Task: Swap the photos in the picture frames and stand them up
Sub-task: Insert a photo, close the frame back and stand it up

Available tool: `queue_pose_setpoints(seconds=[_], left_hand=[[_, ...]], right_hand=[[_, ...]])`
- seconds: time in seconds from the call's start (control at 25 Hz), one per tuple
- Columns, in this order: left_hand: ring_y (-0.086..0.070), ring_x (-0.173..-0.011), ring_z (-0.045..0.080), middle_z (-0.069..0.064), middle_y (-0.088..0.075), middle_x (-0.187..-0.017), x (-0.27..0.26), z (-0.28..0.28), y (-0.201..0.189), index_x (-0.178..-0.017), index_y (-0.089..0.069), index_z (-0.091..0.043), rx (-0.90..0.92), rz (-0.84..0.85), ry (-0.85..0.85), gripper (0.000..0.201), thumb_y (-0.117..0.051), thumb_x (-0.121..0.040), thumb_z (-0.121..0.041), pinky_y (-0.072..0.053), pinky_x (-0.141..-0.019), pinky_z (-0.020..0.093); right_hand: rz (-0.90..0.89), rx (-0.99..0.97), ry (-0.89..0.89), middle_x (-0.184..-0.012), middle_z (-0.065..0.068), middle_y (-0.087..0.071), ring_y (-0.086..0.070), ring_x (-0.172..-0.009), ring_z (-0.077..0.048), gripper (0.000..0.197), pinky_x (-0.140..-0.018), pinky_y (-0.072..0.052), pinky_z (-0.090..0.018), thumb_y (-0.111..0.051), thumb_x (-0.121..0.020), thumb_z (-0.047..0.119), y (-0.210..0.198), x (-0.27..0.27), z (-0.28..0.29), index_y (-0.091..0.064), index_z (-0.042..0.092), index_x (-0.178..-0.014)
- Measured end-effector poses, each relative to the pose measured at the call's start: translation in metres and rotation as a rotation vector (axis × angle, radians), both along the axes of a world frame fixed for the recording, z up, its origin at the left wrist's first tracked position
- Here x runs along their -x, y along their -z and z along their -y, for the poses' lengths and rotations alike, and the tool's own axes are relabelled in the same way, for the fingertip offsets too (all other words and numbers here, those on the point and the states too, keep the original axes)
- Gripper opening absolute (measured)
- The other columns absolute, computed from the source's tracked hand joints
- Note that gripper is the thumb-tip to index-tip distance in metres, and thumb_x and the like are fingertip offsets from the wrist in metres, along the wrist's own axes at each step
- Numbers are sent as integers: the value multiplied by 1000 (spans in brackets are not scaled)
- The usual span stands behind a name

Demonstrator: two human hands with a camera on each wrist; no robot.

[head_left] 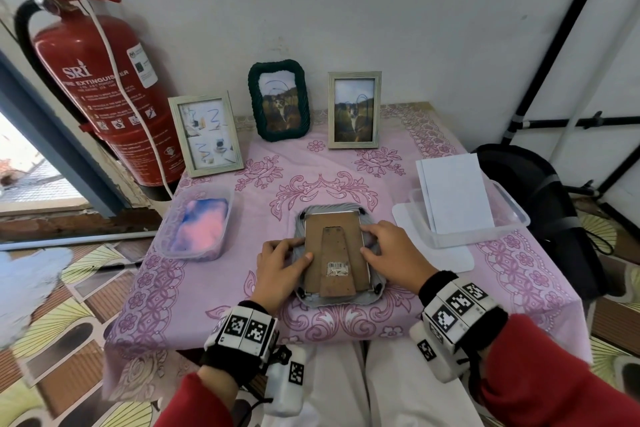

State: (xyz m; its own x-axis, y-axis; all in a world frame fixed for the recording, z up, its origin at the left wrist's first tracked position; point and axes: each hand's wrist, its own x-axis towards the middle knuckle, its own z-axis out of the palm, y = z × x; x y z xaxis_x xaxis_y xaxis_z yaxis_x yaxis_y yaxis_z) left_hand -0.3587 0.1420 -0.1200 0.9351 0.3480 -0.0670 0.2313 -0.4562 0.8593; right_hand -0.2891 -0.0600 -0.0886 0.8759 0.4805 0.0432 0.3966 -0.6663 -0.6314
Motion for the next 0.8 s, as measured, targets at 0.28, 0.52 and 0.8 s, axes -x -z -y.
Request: queue_pose_setpoints(seconds=[0.28, 0.52, 0.8], left_hand=[[-52, -113, 18, 5, -51, -116, 22, -5, -10, -112, -63, -7, -14, 106, 57, 25, -60, -88, -8, -40, -90, 12], [-48, -112, 18, 10, -48, -116, 34, 4, -16, -101, -70, -3, -129, 88, 60, 21, -56, -86, 0, -38, -102, 31], [-49, -114, 16, 8, -47, -120, 36, 2, -14, -102, -70, -5, -78, 80, 62, 19, -61, -86, -5, -39, -103, 33]], right_hand=[[-28, -66, -15, -73, 4, -57, -48, -60, 1, 30, -63, -39, -10, -58, -86, 7, -8, 1, 12, -61, 11, -115], [-65, -64, -62, -69, 4, -59, -51, -62, 2, 29, -62, -38, -6, -62, -83, 6, -6, 10, 15, -62, 11, -112], [-83, -84, -46, -68, 7, -56, -53, -62, -3, 32, -64, -43, -8, -62, -81, 3, -7, 13, 15, -62, 11, -112]])
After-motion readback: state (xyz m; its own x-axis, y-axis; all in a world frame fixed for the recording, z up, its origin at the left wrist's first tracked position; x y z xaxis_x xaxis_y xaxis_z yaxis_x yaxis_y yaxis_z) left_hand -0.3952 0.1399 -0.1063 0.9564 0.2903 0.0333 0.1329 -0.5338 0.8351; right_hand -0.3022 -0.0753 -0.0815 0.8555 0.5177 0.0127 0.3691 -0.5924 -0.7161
